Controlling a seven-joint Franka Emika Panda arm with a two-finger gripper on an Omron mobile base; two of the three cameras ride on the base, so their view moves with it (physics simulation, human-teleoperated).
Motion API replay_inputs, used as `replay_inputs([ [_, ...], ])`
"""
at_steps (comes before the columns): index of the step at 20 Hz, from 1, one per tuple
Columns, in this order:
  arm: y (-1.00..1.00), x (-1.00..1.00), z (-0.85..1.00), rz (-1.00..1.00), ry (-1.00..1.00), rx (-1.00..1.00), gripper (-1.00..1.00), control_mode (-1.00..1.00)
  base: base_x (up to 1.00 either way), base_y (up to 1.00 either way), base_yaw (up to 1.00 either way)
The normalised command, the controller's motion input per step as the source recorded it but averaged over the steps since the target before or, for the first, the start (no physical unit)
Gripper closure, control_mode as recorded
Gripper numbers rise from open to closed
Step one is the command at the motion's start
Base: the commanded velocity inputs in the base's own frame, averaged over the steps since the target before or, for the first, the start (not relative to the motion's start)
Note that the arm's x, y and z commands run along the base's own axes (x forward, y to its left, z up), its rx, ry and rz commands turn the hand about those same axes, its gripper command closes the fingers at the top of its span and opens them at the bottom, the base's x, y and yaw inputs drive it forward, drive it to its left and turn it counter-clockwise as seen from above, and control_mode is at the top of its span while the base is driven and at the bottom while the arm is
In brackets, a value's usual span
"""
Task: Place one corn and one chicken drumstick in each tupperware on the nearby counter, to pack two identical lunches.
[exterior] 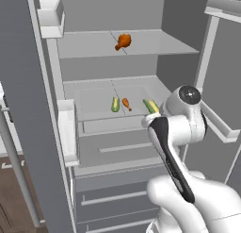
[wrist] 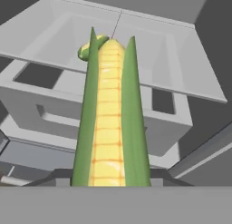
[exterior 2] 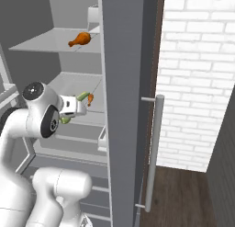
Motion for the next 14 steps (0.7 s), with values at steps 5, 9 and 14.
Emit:
replay_inputs([
  [5,0.25,-0.18,0.21,0.0,0.0,-0.02,1.0,-1.0,0.0,0.0,0.0],
  [9,0.0,-0.01,0.0,0.0,0.0,0.0,1.0,-1.0,0.0,0.0,0.0],
  [14,0.0,-0.47,0.16,0.0,0.0,0.07,1.0,-1.0,0.0,0.0,0.0],
])
